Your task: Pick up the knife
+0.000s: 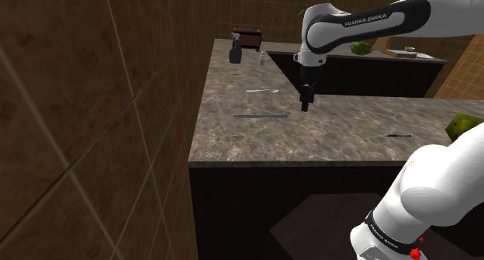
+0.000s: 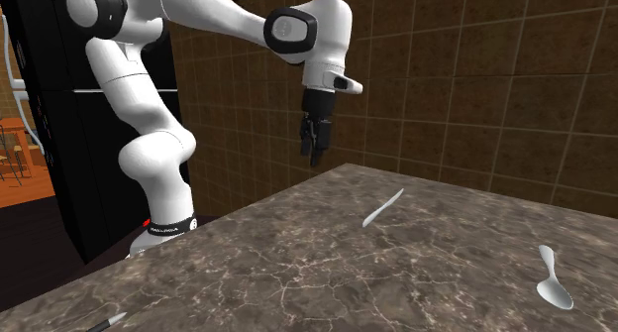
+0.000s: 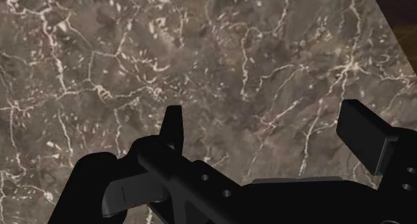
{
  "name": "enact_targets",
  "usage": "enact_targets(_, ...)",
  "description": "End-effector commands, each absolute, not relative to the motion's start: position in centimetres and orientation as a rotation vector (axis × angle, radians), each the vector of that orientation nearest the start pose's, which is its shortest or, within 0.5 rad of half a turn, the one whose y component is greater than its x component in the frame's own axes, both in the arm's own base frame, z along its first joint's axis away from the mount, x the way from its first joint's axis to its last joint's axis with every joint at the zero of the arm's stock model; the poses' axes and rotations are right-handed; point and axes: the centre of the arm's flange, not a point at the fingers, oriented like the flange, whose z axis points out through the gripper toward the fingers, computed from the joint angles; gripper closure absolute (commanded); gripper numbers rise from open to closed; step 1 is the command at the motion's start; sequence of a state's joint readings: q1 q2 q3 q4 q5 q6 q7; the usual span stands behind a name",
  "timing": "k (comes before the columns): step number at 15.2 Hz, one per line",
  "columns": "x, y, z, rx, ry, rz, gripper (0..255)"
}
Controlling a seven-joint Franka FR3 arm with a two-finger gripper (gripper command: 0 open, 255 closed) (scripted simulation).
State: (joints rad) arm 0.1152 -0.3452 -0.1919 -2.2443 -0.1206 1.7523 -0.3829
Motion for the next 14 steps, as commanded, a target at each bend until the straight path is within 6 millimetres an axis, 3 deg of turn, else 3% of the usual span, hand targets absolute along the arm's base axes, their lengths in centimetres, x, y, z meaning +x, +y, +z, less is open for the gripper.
enact_targets(1, 45.3, -5.1, 47.8, -3.085, -0.69, 0.241, 0)
enact_targets(7, 52.0, -4.4, 44.7, -3.011, -1.071, 0.211, 0)
enact_targets(14, 59.4, -1.6, 41.3, -2.864, -1.504, 0.172, 0)
